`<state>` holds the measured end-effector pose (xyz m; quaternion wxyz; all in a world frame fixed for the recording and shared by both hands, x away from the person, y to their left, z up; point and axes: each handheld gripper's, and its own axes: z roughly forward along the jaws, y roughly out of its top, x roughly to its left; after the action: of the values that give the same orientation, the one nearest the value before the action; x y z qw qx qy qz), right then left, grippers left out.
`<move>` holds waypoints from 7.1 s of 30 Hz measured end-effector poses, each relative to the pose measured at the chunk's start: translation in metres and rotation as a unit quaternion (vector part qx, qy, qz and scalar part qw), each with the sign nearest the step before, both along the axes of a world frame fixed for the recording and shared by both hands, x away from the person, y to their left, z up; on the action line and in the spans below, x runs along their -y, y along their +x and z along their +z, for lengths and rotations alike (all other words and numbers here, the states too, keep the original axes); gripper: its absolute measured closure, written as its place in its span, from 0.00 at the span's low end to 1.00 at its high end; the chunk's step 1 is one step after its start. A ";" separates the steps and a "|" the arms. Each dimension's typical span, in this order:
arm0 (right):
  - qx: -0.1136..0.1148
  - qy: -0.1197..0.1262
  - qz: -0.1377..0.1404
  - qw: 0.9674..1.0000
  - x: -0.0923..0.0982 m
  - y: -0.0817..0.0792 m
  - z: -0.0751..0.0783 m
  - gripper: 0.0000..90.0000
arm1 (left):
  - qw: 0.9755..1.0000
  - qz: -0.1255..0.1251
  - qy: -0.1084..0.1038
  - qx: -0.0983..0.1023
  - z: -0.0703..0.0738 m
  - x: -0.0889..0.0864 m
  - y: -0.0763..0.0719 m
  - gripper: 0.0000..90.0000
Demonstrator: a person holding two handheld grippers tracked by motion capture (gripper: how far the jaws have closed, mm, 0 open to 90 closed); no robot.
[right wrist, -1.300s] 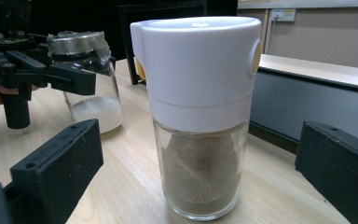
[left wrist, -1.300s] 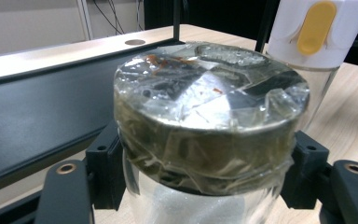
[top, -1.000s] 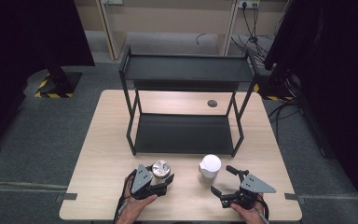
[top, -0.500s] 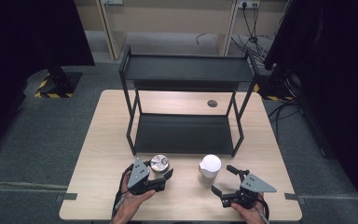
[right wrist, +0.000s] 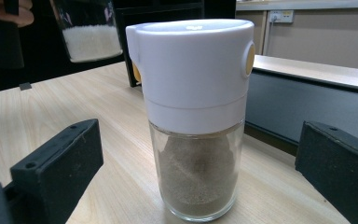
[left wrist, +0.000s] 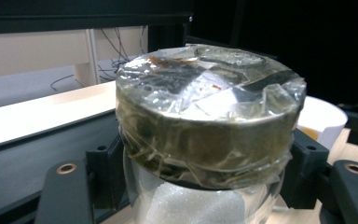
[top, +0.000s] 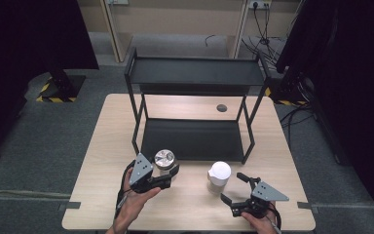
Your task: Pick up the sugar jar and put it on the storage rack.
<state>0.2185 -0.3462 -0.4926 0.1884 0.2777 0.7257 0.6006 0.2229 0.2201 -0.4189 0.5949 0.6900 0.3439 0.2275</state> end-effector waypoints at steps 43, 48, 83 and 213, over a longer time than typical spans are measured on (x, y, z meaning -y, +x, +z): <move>-0.002 0.004 0.003 1.000 0.000 0.001 -0.001 0.01 | 1.000 -0.022 0.000 0.019 0.139 0.005 0.054 0.34; -0.001 0.005 0.003 1.000 0.000 0.001 -0.001 0.01 | 0.999 -0.026 -0.006 0.023 0.152 0.005 0.057 0.34; -0.003 0.008 0.007 1.000 0.001 0.001 -0.001 0.01 | 0.999 0.030 0.016 0.024 0.226 0.030 0.103 0.34; -0.005 0.007 0.018 1.000 -0.001 0.003 -0.002 0.01 | 0.996 0.084 -0.009 0.023 0.170 0.053 0.075 0.00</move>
<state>0.2213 -0.3448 -0.4942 0.1716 0.2689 0.7274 0.6075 0.2979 0.1675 -0.2488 0.5875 0.6478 0.3892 0.2893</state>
